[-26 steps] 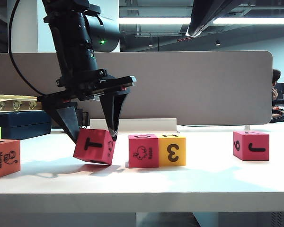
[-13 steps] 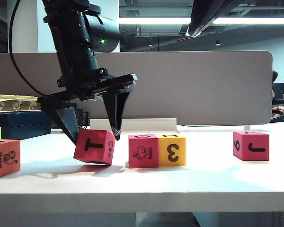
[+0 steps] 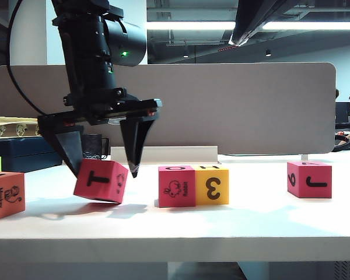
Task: Select the appropriate blocks from the scattered letter blocks on the table and arrange them in a row to spell out "ALOHA".
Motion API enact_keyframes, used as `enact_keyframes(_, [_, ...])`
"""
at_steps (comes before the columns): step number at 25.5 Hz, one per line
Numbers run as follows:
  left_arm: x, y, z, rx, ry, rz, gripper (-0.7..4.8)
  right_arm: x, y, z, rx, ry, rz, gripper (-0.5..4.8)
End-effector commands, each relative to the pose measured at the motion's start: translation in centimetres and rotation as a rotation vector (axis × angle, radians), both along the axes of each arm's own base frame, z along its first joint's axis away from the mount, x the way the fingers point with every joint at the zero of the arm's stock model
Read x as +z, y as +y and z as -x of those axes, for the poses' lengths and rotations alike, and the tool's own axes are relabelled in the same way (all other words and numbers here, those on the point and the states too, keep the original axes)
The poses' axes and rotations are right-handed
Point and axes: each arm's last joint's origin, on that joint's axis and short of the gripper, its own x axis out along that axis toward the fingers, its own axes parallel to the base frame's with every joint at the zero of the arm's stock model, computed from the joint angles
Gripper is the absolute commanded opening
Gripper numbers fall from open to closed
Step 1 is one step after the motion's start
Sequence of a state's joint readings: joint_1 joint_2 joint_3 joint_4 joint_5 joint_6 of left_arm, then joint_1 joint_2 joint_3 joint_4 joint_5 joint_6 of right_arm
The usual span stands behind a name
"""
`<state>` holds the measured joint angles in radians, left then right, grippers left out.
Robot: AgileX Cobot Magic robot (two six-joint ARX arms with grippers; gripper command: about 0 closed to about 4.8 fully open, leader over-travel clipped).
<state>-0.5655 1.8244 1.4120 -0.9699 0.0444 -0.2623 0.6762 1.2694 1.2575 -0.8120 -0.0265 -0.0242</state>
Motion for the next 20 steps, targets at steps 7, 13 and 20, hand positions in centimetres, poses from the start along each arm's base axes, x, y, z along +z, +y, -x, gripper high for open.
enact_keyframes(7, [-0.4,0.5,0.6,0.005,0.065,-0.089,4.79,0.4,0.0,0.0,0.004,-0.016,-0.012,-0.05])
enact_keyframes(13, [-1.8,0.5,0.6,0.003,0.139,-0.137,4.79,0.4,0.0,0.0,0.004,-0.015,-0.012,-0.05])
enact_keyframes(20, [-1.6,0.3,0.3,0.008,0.101,-0.116,4.79,0.4,0.0,0.1,0.004,-0.015,-0.012,-0.05])
